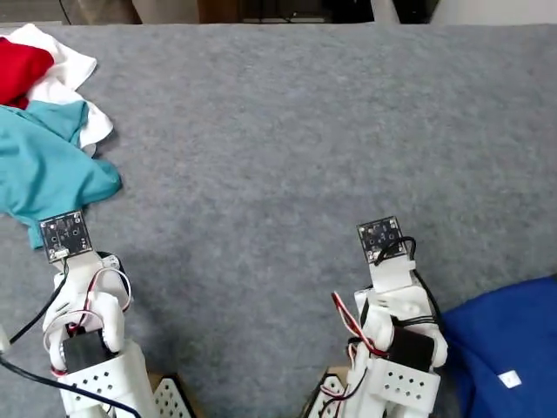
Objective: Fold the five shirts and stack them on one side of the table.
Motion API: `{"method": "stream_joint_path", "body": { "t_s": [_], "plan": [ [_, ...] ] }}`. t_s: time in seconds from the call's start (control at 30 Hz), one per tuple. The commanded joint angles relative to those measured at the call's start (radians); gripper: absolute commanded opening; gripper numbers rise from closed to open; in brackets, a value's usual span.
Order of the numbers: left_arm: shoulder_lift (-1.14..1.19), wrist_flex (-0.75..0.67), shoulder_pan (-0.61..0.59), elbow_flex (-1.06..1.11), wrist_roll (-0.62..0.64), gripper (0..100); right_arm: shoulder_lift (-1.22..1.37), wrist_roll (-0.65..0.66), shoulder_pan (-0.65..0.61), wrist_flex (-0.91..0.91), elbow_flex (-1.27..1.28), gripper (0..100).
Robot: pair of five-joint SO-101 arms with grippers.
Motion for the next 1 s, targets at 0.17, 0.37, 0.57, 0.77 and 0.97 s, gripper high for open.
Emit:
{"method": "stream_joint_path", "body": {
  "t_s": [0.17,0.37,0.57,0.77,0.97],
  "plan": [
    [-0.005,-0.014,-0.006,0.014,-0.003,2,-0.079,-0.006,0.016,0.006,0.002,0.7],
    [-0.005,-0.015,-0.037,0.0,-0.006,2,-0.079,-0.006,0.016,0.006,0.002,0.7],
    [-0.005,-0.02,-0.037,-0.046,-0.008,2,-0.079,-0.006,0.016,0.006,0.002,0.7],
    [-0.005,-0.02,-0.029,-0.037,-0.003,2,-0.079,-0.006,0.016,0.006,0.002,0.7],
    [-0.005,-0.015,-0.037,-0.078,-0.008,2,-0.079,-0.006,0.016,0.006,0.002,0.7]
  ]
}}
